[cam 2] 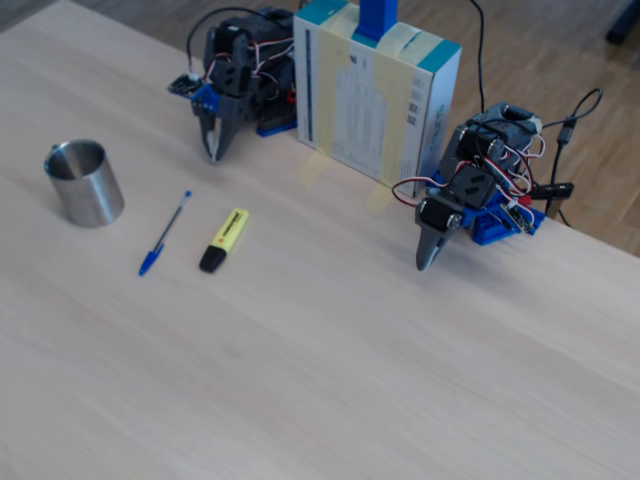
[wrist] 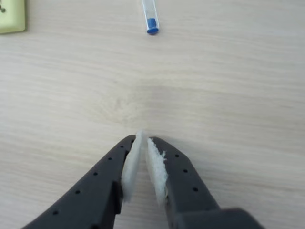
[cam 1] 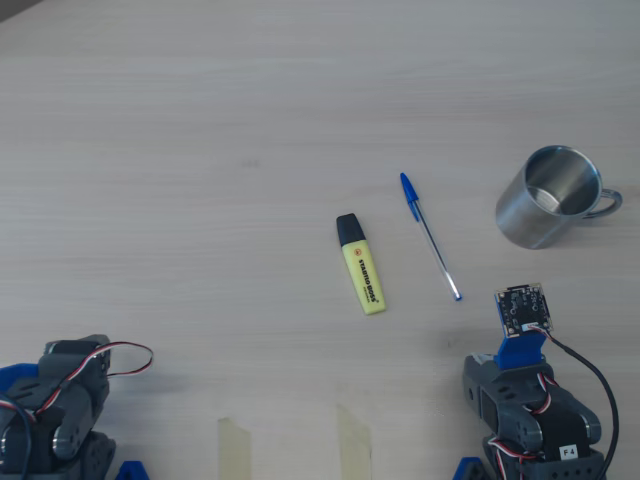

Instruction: Grab the blue pen and put it in the silver cup.

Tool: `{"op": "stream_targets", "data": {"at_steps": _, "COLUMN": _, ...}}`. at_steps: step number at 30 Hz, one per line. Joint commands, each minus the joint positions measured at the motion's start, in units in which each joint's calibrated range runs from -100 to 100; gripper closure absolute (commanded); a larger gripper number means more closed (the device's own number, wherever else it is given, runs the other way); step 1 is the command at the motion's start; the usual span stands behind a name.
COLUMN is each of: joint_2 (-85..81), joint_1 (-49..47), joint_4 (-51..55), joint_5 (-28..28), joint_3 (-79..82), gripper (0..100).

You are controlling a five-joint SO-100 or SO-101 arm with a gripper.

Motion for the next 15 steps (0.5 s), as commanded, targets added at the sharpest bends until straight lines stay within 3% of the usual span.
{"op": "stream_targets", "data": {"at_steps": 1, "joint_2": -0.4, "joint_1": 0.4, "joint_4": 1.7, "joint_5": 0.2, "joint_3": 0.8, "gripper": 98}}
{"op": "stream_targets", "data": {"at_steps": 15, "joint_2": -0.4, "joint_1": 0.6, "joint_4": 1.7, "joint_5": 0.2, "joint_3": 0.8, "gripper": 98}}
